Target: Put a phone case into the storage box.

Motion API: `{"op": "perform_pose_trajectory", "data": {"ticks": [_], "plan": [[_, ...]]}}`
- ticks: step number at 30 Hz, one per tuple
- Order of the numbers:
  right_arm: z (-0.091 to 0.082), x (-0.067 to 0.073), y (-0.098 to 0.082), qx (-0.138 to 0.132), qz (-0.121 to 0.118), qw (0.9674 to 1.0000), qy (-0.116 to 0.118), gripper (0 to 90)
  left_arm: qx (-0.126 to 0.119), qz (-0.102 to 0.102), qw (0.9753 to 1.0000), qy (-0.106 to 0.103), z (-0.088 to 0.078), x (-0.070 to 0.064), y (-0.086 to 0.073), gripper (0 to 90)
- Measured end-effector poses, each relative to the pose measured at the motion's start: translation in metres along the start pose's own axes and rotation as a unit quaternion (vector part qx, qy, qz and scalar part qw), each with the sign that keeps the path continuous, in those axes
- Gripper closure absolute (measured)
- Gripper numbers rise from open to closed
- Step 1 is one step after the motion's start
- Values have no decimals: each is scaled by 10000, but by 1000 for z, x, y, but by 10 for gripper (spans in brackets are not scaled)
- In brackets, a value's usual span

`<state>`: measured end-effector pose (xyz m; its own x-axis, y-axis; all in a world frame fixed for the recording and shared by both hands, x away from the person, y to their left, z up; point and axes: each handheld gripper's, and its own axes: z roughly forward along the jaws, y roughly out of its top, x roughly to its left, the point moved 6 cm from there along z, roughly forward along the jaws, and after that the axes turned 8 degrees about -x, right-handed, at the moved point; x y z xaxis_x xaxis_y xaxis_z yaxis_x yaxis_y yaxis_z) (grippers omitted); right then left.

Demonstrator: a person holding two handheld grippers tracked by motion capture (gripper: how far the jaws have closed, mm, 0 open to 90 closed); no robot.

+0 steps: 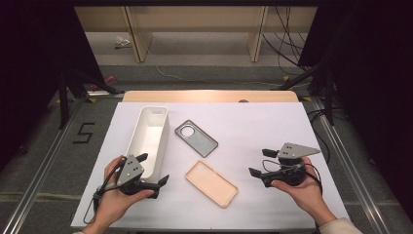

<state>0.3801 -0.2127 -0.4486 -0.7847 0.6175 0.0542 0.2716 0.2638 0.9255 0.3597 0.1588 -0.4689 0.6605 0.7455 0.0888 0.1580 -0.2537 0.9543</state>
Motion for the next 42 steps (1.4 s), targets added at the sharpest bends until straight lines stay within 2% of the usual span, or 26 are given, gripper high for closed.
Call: {"op": "perform_pose_trajectory", "data": {"ticks": [8,9,10,11,13,14,15,16,17,19,20,21,22,23,25,26,27,28,31,33,34,35,36,37,39,42], "plan": [[0,0,0,-12,25,10000,-30,163,-18,-90,9999,54,2,2,7,66],[0,0,1,-17,28,10000,-38,163,-27,-120,9999,47,2,1,9,137],[0,0,1,-17,28,10000,-38,163,-32,-112,9999,66,3,2,12,137],[0,0,1,-26,41,10000,-42,163,-51,-121,9999,99,5,2,19,238],[0,-1,1,-27,53,10000,-55,163,-68,-119,9999,99,7,2,23,372],[0,-1,1,-27,53,10000,-55,163,-68,-153,9998,110,10,2,28,372],[0,-1,1,-34,66,10000,-67,163,-38,-161,9998,133,13,3,31,551],[0,-1,1,-34,66,10000,-67,163,11,-205,9997,130,18,3,35,551],[0,-1,1,-36,75,9999,-69,163,111,-331,9993,118,28,2,41,731],[0,-1,1,-42,77,9999,-71,163,253,-415,9987,146,40,1,47,849],[0,-1,1,-41,79,9999,-67,163,253,-415,9987,146,40,1,47,888],[0,-1,1,-36,78,9999,-64,163,380,-510,9979,95,54,-3,52,896],[0,-1,1,-36,78,9999,-64,163,380,-510,9979,95,54,-3,52,897],[0,-1,1,-34,85,9999,-59,163,514,-604,9969,6,69,-8,57,897],[0,-1,1,-32,93,9999,-55,163,638,-665,9957,-57,84,-14,61,898],[0,-1,1,-33,96,9999,-50,163,638,-665,9957,-57,84,-14,61,898],[0,-1,1,-38,89,9999,-48,163,801,-666,9945,-127,100,-21,64,897],[0,-1,1,-47,88,9999,-49,163,801,-666,9945,-127,100,-21,64,898],[0,-1,1,-51,89,9999,-51,163,1024,-624,9925,-240,125,-30,66,898],[-1,-1,1,-40,85,9999,-54,163,1245,-552,9904,-255,148,-36,63,898],[-1,-1,1,-40,85,9999,-54,163,1245,-552,9904,-255,148,-36,63,898],[-1,-1,1,-44,81,9999,-51,164,1344,-553,9891,-255,155,-36,60,898],[-1,-1,1,-44,82,9999,-52,163,1521,-655,9860,-205,166,-36,52,898],[-1,-1,1,-48,90,9999,-52,163,1521,-655,9860,-205,166,-36,52,898],[-1,-1,1,-37,103,9999,-49,163,1703,-702,9828,-158,175,-33,42,898],[-1,-2,0,-32,124,9999,-29,163,1865,-747,9795,-153,183,-32,32,898]]}}
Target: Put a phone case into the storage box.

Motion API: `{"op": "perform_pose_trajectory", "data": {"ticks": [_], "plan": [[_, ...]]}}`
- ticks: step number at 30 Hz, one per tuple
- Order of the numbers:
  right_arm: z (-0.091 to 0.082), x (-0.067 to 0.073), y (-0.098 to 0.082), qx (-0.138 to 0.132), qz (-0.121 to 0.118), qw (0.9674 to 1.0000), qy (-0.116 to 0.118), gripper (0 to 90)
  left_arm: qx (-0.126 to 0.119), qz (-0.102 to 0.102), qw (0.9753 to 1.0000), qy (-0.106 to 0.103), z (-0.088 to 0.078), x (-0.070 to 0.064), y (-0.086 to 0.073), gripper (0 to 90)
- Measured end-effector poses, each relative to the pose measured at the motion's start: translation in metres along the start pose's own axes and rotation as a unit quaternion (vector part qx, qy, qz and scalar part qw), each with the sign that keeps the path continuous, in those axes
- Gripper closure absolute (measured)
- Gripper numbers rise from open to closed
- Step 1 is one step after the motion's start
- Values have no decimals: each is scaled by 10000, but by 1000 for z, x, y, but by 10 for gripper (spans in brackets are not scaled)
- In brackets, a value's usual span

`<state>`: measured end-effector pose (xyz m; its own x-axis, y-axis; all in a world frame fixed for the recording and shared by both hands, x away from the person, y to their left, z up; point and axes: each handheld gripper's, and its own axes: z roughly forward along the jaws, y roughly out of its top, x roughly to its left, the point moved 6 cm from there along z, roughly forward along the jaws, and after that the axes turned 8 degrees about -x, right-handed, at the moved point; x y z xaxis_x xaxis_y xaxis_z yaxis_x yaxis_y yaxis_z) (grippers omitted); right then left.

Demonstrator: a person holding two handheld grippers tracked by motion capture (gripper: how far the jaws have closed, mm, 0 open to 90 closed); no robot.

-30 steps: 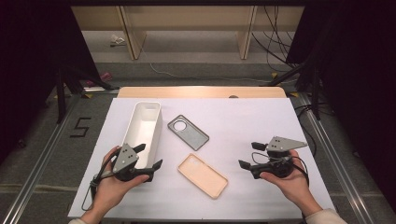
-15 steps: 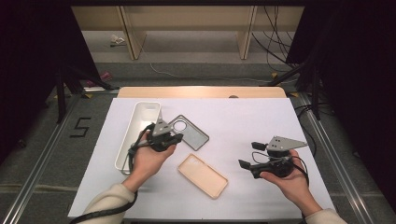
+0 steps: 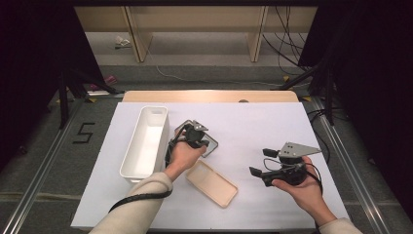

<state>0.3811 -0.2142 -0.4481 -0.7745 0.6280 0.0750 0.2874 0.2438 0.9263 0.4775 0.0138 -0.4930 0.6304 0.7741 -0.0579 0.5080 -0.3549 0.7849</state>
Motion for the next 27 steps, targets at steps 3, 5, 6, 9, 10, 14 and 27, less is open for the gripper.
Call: {"op": "perform_pose_trajectory", "data": {"ticks": [3,5,6,9,10,14,27], "plan": [[0,0,0,0,-2,10000,-4,163,166,-46,9999,1,7,2,-6,898],[0,0,0,8,-6,10000,-7,163,274,-46,9996,9,12,4,-11,898],[0,0,0,9,-5,10000,-7,164,274,-46,9996,9,12,4,-11,898],[0,0,0,6,-14,10000,-11,163,360,-67,9993,4,15,4,-14,898],[0,0,0,6,-14,10000,-11,163,360,-67,9993,4,15,4,-14,898],[0,0,0,10,-12,10000,-14,163,461,-93,9989,22,19,7,-18,898],[1,0,0,18,-19,10000,-18,163,751,-70,9972,2,19,10,-24,898]]}}
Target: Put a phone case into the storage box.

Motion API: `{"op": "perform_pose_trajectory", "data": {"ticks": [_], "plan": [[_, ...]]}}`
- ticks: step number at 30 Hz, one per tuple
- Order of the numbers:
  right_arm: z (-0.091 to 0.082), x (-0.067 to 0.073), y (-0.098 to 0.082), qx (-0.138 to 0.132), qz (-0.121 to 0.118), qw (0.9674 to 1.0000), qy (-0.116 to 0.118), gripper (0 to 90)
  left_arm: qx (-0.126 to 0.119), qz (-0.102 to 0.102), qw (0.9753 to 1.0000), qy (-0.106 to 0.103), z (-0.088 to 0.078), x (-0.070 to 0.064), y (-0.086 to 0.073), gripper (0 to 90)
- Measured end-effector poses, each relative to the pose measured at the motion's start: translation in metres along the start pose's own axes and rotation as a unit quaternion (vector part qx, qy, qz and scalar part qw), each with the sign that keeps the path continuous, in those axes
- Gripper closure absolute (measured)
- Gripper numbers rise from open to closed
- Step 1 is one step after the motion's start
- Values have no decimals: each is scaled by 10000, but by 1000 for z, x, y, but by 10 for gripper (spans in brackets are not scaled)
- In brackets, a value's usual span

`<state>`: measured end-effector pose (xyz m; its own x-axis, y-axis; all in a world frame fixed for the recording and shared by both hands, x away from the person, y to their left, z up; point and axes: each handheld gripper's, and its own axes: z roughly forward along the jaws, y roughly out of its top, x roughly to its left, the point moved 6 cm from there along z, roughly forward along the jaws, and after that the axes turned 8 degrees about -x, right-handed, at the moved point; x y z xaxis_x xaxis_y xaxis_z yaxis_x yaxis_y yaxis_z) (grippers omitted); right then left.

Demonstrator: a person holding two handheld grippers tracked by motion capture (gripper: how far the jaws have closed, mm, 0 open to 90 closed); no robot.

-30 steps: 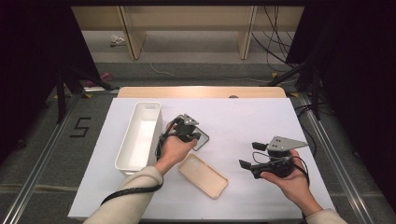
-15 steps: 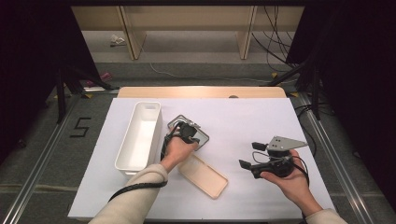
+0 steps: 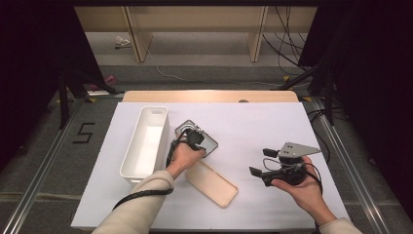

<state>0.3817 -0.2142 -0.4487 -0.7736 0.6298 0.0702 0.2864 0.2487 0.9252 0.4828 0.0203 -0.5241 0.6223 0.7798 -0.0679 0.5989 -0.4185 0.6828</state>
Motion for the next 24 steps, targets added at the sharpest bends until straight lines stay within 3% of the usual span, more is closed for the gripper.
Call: {"op": "perform_pose_trajectory", "data": {"ticks": [8,24], "plan": [[0,0,0,-4,-5,10000,-6,163,194,25,9998,0,-5,6,-3,898],[0,0,0,10,-13,10000,-12,163,597,81,9976,345,-18,22,-12,898]]}}
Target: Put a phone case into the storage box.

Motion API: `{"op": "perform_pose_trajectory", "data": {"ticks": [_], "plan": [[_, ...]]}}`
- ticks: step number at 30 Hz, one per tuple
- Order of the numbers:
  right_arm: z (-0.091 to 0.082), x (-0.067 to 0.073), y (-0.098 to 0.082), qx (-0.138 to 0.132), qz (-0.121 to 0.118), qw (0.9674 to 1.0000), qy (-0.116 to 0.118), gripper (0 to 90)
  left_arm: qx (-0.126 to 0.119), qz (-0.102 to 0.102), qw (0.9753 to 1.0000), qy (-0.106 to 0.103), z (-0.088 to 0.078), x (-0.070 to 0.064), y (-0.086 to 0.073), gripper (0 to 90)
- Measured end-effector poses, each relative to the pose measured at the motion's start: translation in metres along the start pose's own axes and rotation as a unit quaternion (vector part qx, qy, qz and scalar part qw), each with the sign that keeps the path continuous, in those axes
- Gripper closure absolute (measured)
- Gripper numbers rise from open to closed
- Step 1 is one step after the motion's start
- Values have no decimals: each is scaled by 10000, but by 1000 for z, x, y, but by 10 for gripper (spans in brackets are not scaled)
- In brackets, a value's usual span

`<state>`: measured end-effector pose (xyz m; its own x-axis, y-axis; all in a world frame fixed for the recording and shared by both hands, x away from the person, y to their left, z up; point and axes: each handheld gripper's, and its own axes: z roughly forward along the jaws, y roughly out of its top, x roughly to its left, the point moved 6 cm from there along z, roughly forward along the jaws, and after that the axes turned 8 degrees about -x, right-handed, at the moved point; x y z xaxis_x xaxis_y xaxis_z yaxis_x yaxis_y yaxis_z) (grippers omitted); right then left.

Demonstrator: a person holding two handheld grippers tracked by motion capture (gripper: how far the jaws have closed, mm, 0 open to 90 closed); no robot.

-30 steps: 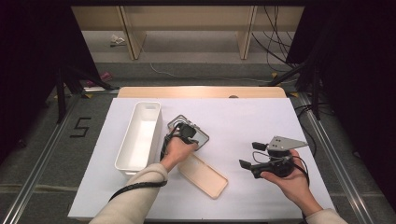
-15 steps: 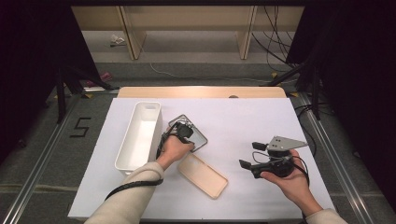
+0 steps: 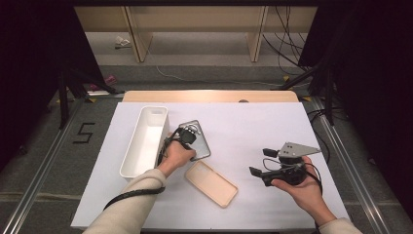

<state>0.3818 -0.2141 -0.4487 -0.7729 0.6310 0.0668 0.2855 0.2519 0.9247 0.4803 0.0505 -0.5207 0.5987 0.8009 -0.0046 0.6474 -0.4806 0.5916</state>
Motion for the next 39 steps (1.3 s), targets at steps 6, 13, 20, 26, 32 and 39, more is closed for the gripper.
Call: {"op": "perform_pose_trajectory", "data": {"ticks": [6,13,20,26,32,39], "plan": [[0,0,0,0,-4,10000,-7,163,130,1,9998,141,-2,4,-2,898],[0,0,0,-9,-4,10000,-11,164,349,-16,9988,341,-3,9,-1,897],[0,0,0,-9,-8,10000,-8,164,464,52,9979,447,-3,15,-1,897],[0,0,0,2,-11,10000,-10,164,470,60,9975,518,-3,17,0,896],[0,0,0,-1,-13,10000,-3,164,456,105,9975,531,-2,17,0,885],[0,0,0,-7,-11,10000,-9,164,147,620,9963,580,-12,11,9,747]]}}
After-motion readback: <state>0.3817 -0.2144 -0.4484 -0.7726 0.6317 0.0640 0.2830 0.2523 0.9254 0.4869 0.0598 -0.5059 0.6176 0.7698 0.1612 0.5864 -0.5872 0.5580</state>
